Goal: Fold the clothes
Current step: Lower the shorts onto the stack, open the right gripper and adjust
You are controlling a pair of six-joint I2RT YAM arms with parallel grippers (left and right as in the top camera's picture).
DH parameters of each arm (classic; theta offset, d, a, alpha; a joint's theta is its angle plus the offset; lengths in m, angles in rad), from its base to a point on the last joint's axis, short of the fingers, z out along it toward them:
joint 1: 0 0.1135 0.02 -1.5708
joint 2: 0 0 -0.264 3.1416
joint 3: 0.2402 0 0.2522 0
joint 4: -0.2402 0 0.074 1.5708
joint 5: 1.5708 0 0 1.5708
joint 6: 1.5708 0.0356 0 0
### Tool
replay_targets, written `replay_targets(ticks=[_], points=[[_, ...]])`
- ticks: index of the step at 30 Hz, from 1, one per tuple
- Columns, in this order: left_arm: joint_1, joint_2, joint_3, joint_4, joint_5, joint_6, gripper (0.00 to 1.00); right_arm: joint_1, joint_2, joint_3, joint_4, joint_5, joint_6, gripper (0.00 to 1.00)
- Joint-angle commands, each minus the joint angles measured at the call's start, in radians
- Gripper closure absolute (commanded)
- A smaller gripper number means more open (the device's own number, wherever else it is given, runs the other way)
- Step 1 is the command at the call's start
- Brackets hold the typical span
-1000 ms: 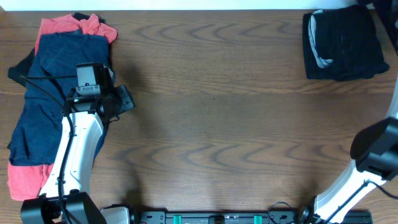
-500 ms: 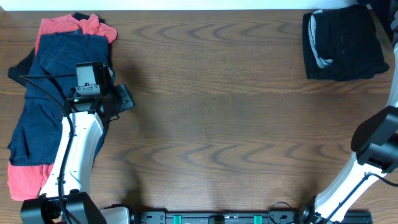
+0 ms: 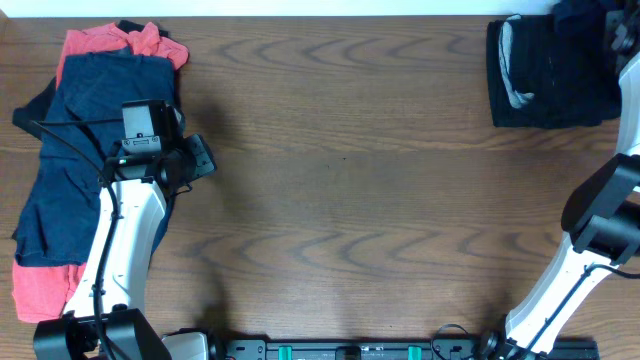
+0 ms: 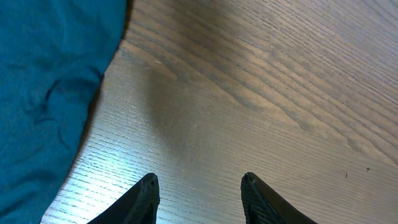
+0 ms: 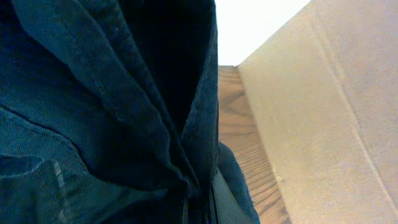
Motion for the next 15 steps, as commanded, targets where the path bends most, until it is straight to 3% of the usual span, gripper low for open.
replay_targets(ticks=[1,6,8,12,15], points=[[0.004,0.000,-0.002,0.003,-0.013,-0.005,0.54,0.043,0.003,0.024,-0.058,-0.021,-0.006,0.99],[0.004,0.000,-0.002,0.003,-0.013,-0.005,0.54,0.092,0.016,0.023,-0.257,-0.205,-0.004,0.98],[0.004,0.000,-0.002,0.003,-0.013,-0.005,0.54,0.114,0.027,0.023,-0.313,-0.258,0.003,0.92],[0.004,0.000,-0.002,0.004,-0.013,-0.005,0.54,0.171,0.063,0.023,-0.386,-0.270,0.014,0.29],[0.004,0.000,-0.002,0.003,-0.013,-0.005,0.54,0.212,0.076,0.023,-0.417,-0.262,0.015,0.09]])
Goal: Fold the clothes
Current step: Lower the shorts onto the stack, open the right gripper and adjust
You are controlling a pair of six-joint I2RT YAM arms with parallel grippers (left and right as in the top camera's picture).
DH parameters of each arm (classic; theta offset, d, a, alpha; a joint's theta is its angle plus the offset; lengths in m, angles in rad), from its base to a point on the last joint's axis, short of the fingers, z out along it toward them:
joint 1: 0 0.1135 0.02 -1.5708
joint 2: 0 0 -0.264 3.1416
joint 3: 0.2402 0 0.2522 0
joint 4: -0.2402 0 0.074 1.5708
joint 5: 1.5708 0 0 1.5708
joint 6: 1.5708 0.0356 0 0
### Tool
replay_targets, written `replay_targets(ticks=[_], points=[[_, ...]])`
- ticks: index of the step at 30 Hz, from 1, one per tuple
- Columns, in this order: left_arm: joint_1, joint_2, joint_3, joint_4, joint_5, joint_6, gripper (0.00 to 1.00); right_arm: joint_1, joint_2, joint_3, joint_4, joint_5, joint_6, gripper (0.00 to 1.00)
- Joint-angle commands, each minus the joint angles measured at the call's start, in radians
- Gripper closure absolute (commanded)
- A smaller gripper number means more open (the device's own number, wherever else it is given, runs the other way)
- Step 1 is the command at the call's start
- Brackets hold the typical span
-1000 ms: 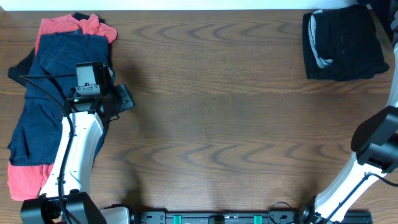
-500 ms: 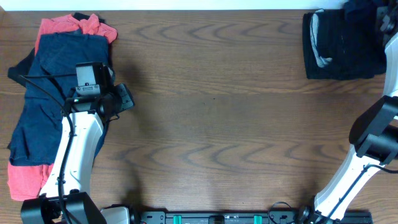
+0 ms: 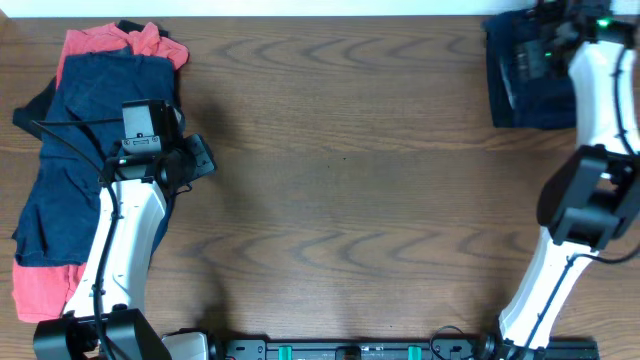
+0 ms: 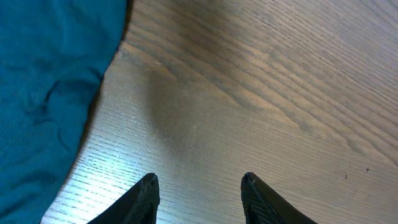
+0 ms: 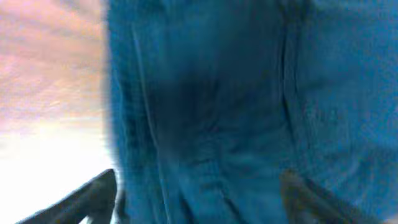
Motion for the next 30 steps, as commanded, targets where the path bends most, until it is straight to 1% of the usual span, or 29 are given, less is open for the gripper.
replay_targets(ticks=[1,5,9,13,15,18,20,24,26,30], points=[[0.004,0.000,-0.002,0.000,-0.012,-0.005,0.54,0.051,0.023,0.014,-0.018,-0.033,0.023,0.06],[0.004,0.000,-0.002,0.000,-0.012,-0.005,0.54,0.076,-0.016,0.015,-0.051,-0.034,0.038,0.03],[0.004,0.000,-0.002,0.000,-0.012,-0.005,0.54,0.075,-0.094,0.015,-0.060,-0.034,0.072,0.01],[0.004,0.000,-0.002,0.000,-0.012,-0.005,0.55,0.045,-0.155,0.015,0.018,-0.033,0.114,0.01],[0.004,0.000,-0.002,0.000,-0.012,-0.005,0.53,0.023,-0.157,0.015,0.067,-0.033,0.140,0.01],[0.004,0.000,-0.002,0.000,-0.012,-0.005,0.53,-0.022,-0.132,0.014,0.141,-0.038,0.180,0.01],[0.004,0.000,-0.002,0.000,-0.012,-0.005,0.53,-0.051,-0.103,0.014,0.194,-0.045,0.180,0.01],[0.004,0.000,-0.002,-0.002,-0.012,-0.005,0.53,-0.116,-0.029,0.014,0.366,-0.043,0.203,0.01],[0.004,0.000,-0.002,-0.002,-0.012,-0.005,0.53,-0.145,0.010,0.014,0.442,-0.075,0.203,0.01],[0.004,0.000,-0.002,-0.002,-0.012,-0.005,0.53,-0.190,0.095,0.014,0.497,-0.158,0.203,0.01]])
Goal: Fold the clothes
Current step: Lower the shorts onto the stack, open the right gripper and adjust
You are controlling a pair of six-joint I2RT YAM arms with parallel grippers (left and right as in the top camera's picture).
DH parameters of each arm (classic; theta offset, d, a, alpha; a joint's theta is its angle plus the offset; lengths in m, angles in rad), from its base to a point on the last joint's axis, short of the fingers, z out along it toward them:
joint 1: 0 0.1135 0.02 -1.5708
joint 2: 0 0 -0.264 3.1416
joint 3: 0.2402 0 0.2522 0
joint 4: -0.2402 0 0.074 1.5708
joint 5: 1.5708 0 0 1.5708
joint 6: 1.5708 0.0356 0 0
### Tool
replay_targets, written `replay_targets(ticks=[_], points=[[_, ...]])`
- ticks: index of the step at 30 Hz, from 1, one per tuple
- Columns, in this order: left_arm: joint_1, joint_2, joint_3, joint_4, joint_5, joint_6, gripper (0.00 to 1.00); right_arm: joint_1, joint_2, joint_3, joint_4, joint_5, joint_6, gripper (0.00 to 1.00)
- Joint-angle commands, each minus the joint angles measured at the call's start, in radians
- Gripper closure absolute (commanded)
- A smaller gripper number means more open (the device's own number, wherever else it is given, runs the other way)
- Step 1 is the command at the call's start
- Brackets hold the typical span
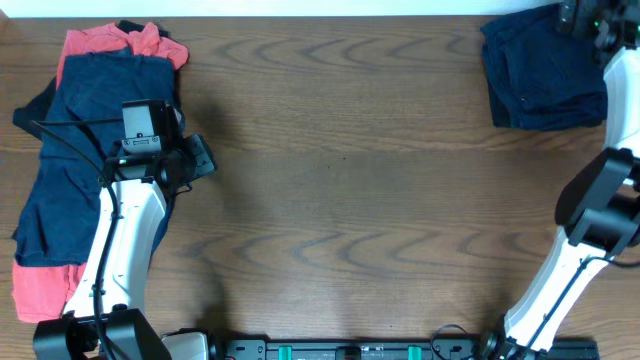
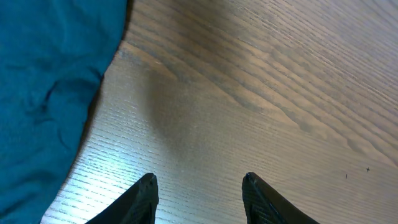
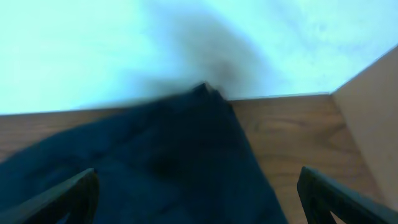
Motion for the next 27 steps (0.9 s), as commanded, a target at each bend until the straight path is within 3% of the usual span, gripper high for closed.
replay_targets(ticks=[1,13,17,20,27], points=[[0.004,0.000,-0.002,-0.001,-0.013,-0.004,0.53,-0.032,0.084,0.001,0.007,-0.088,0.020,0.01],[0.004,0.000,-0.004,0.001,-0.013,-0.004,0.53,-0.083,0.433,0.001,0.042,-0.108,0.019,0.01],[0.004,0.000,-0.004,0.001,-0.013,-0.004,0.53,-0.088,0.459,0.001,0.029,-0.108,0.058,0.01],[0.004,0.000,-0.004,0.002,-0.013,-0.004,0.45,-0.088,0.422,0.002,0.031,-0.105,0.056,0.01],[0.004,0.000,-0.004,0.001,-0.013,-0.004,0.01,-0.112,0.178,0.003,0.044,-0.096,0.056,0.01]])
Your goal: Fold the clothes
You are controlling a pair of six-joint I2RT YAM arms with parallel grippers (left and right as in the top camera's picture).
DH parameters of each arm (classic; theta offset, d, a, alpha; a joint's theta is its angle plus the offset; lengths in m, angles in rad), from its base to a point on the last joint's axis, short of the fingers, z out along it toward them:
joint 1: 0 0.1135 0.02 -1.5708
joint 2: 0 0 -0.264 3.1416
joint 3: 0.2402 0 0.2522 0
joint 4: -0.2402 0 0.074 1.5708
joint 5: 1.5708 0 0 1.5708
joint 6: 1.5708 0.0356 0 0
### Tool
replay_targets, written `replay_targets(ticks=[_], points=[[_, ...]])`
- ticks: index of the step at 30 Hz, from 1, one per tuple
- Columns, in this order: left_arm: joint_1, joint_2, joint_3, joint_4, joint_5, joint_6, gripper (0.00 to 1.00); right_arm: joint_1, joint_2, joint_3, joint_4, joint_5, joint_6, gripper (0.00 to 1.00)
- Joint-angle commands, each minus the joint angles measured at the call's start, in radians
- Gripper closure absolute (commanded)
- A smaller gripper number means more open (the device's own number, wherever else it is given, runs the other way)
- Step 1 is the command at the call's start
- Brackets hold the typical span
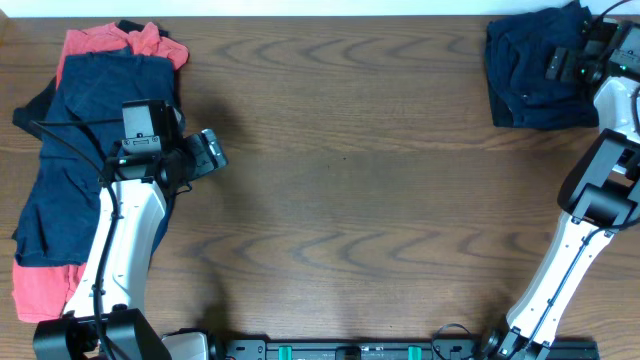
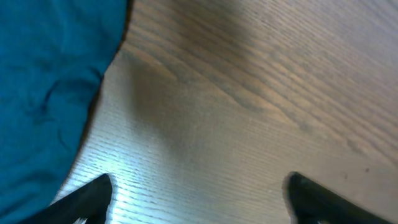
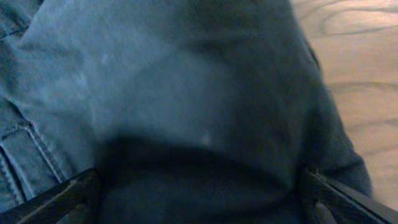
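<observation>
A loose pile lies at the table's left end: a navy shirt [image 1: 85, 150] over red garments [image 1: 40, 290]. My left gripper [image 1: 208, 155] hangs just right of that pile, over bare wood, open wide with nothing between its fingers [image 2: 87, 199]. The left wrist view shows the shirt's edge [image 2: 43, 93] at the left. A folded dark navy garment [image 1: 535, 75] lies at the far right corner. My right gripper [image 1: 568, 65] is low over its right part, open wide. In the right wrist view this dark cloth [image 3: 186, 93] fills the frame between the fingertips [image 3: 68, 199].
The brown wooden table [image 1: 350, 200] spans the view between the two lots of clothes. A pale wall runs along the far edge. The arms' base rail [image 1: 360, 350] sits at the near edge.
My left gripper has opened much wider, in the same place. My right gripper was up at the far edge above the folded garment and is now down close over its right part.
First my right gripper was at the far right corner with dark cloth bunched against its camera, pale lining showing. Then it was over the folded garment, then raised at the table's far edge, and now low over it. The left arm stayed beside the pile.
</observation>
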Motion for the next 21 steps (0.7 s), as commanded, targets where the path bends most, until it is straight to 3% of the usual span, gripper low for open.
replay_targets(ticks=[1,10,21], points=[[0.004,0.000,-0.004,0.001,-0.012,-0.003,0.02,-0.029,-0.141,-0.028,-0.019,0.037,0.024,0.01],[0.004,0.000,-0.004,0.001,-0.012,-0.003,0.02,0.003,-0.556,-0.028,-0.194,0.021,0.002,0.01],[0.004,0.000,-0.004,0.001,-0.012,-0.003,0.02,0.159,-0.977,-0.028,-0.573,-0.004,0.010,0.01]])
